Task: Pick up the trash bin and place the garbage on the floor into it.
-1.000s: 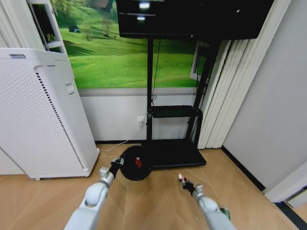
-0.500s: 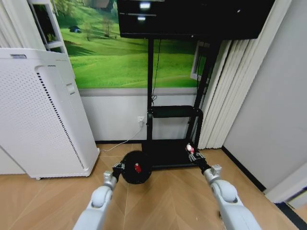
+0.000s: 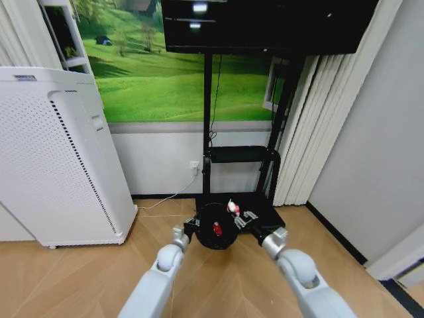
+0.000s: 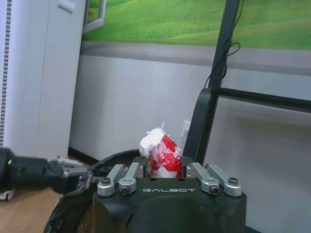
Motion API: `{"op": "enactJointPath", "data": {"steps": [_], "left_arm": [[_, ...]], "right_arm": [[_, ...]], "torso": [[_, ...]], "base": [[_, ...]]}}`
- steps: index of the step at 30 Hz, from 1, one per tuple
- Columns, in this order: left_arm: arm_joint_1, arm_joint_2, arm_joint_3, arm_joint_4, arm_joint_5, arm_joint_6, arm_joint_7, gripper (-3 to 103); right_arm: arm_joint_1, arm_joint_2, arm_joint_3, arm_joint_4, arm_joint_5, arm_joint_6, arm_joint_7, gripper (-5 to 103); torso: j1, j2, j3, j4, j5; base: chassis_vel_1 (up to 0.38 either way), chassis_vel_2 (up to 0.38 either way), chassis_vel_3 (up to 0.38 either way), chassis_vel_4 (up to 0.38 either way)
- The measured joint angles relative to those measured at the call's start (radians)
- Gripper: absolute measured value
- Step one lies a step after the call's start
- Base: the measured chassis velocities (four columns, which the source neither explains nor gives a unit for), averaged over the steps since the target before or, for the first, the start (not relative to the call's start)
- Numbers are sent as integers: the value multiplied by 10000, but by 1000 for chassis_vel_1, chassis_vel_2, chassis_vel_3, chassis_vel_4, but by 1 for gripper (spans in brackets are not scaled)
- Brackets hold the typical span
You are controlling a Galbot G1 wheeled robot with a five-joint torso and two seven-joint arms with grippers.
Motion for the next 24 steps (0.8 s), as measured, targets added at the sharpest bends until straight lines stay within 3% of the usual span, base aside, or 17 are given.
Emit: {"op": "enactJointPath", "data": {"steps": [6,11,12,15,16,21,24], "left_arm": [[-260,-239,26,432,117,-72,118,3],[-397,-410,22,642,206,-109,166,3],[-397,-410,22,642,206,-109,166,3],[-375,-534,-14,763,358,-169,252,3],[-375,-534,-14,763,358,-169,252,3],[-372,-594,-46,864,461,-220,318,3],[-371,-571,-63,851,467,-224,321,3]], "right_arm": [[14,211,-602,-256,-592,11,395,30],[190,418,-955,-424,-668,-110,974,51],[190,418,-955,-424,-668,-110,974,51],[407,467,-901,-506,-500,-206,1165,67],[407,467,-901,-506,-500,-206,1165,67],[481,381,-731,-396,-67,-461,1493,88],[466,359,-512,-326,232,-488,1742,94]], "torso": [[1,0,0,0,-2],[0,0,0,0,-2],[0,0,0,0,-2],[0,0,0,0,-3],[0,0,0,0,-3],[1,0,0,-1,-3],[0,0,0,0,-1]], "base": [[0,0,0,0],[0,0,0,0],[0,0,0,0],[0,0,0,0],[0,0,0,0],[0,0,0,0],[0,0,0,0]]}}
